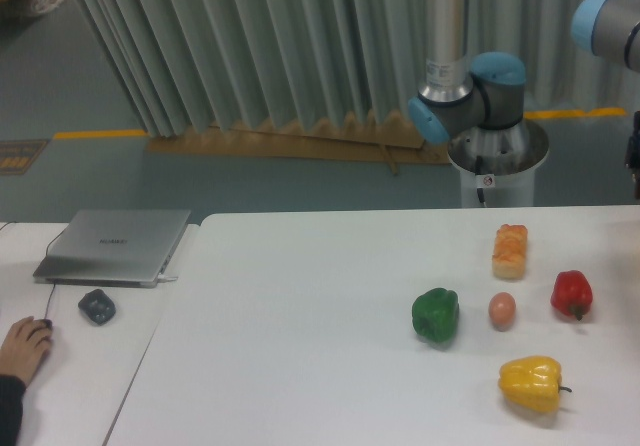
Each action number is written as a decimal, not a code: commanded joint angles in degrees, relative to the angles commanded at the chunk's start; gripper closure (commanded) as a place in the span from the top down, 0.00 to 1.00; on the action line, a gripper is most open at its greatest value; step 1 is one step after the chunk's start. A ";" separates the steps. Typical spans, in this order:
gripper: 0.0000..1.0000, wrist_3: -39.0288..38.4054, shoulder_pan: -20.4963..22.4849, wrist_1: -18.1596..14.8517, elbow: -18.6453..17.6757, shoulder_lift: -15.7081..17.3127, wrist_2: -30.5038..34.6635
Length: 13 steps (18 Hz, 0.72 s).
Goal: Place the yellow pepper in a basket
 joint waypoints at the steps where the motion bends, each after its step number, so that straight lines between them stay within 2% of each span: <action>1: 1.00 -0.27 -0.70 0.09 0.00 0.00 0.09; 11: 1.00 -1.42 -0.88 0.17 -0.17 -0.35 0.00; 13: 1.00 -1.15 -2.19 0.26 0.00 -0.79 0.09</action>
